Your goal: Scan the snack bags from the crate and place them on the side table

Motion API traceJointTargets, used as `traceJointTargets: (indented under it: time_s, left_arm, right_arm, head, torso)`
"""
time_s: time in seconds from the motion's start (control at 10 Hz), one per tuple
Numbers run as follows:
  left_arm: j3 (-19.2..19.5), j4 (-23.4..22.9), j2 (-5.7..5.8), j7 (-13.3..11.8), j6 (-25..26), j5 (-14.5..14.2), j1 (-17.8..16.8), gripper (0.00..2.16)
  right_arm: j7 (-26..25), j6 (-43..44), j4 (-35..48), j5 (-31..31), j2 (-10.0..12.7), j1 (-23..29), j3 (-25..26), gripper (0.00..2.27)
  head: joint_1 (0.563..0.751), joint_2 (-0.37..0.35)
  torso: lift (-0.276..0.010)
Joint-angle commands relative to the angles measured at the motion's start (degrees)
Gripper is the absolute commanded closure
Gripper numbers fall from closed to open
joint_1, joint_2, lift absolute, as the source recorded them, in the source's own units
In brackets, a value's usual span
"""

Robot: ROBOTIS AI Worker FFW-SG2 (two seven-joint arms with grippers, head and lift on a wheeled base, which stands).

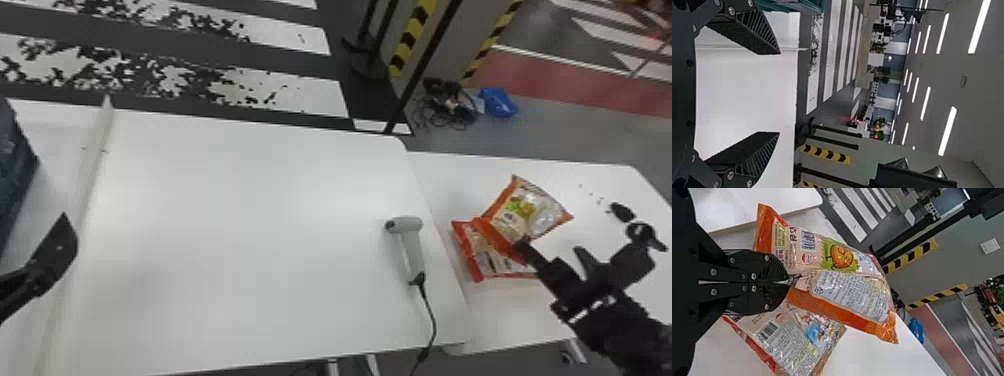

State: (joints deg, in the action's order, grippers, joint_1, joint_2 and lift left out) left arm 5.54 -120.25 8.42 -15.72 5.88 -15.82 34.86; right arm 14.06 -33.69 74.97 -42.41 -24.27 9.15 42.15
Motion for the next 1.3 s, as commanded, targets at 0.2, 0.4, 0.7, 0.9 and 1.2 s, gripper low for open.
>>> traceJointTargets:
  time_s: [0.2, 0.4, 0.7, 0.9, 1.2]
  left_arm:
    - [0.00, -0.69, -0.16, -0.01, -0.12, 0.00, 0.47, 0.16]
    - [-0.09, -0.87, -0.34, 0.25, -0.29, 0.09, 0.56, 0.16]
    - [-0.88, -1.04, -0.42, 1.05, -0.12, 0.53, 0.56, 0.16]
    - [-1.14, -1.04, -0.60, 1.40, -0.12, 0.61, 0.47, 0.16]
    - [-1.58, -1.13, -0.69, 2.01, -0.12, 1.23, 0.38, 0.16]
  right_arm:
    - [-2.19, 4.72, -2.37, 0.14, -0.25, -0.36, -1.28, 0.04]
    - [-5.00, 5.78, 2.72, 0.14, 0.10, 1.83, -0.66, 0.06]
    - [-6.85, 7.89, 19.16, 0.66, 4.67, 7.81, -0.22, 0.06]
    - [-6.85, 8.24, 31.11, 1.28, 9.24, 11.76, -1.72, 0.06]
    - [-7.11, 11.40, 44.30, 8.57, 13.29, 17.04, -13.41, 0.06]
  head:
    - [0.695, -0.350]
    - [0.695, -0.350]
    - [0.695, -0.350]
    - [0.695, -0.350]
    - [0.695, -0.350]
  torso:
    - [-0.081]
    - [-0.081]
    - [-0.081]
    - [-0.081]
    - [-0.081]
